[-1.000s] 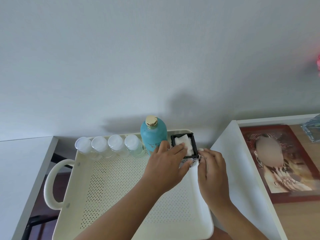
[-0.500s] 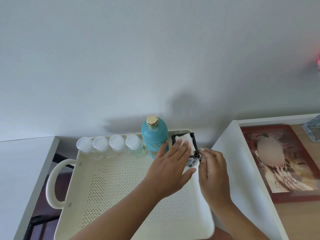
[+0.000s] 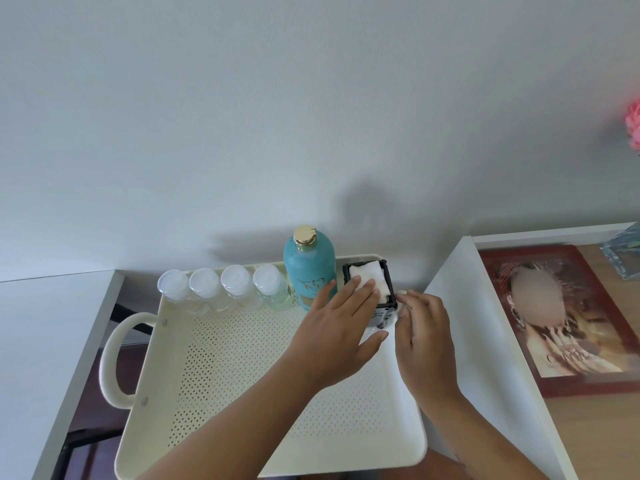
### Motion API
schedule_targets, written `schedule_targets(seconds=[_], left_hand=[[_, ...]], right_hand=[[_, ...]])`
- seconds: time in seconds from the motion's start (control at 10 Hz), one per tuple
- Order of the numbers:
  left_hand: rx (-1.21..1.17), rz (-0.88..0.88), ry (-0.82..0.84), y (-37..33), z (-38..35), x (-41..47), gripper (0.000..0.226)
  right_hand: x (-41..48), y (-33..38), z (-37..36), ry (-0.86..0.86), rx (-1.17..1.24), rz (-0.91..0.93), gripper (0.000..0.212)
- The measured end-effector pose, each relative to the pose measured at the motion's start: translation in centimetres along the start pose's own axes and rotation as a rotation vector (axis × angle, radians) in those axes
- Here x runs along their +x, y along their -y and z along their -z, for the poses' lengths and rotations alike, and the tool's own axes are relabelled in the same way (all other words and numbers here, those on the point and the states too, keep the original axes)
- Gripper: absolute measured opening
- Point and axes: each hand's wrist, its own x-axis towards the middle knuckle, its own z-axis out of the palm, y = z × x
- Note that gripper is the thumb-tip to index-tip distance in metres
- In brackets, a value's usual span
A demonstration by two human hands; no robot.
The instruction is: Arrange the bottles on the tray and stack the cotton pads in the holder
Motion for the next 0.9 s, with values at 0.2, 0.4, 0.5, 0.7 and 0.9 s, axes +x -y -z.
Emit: schedule_targets(seconds=[0.2,0.4,0.5,0.7,0.9], left_hand=[[-0.088,0.028,-0.12,0.0,0.2,-1.6,0.053],[-0.14,0.12,-0.177,0.8,-0.1,-4.1,0.051],[-0.157,0.168,-0.184,1.5,-0.5,-5.6,0.05],[-0.201,0.288,-0.15,3.6,-1.0,-9.0,0.046],[-0.232,0.411,-0.184,6.2,-1.6,-13.9,0.037]], right_hand=[[0.2,0.4,0.6,0.034,0.031,-0.003,0.028],[-0.3,1.0,1.2,0.053,0.057,0.01,0.028],[-1.0,1.7,1.4,0.012,0.008,0.047,0.03],[-4.4,3.3,0.3,-0.052,-0.139,0.247,0.026],[-8.0,5.8,-3.0,0.187,-0.087,0.239,0.028]])
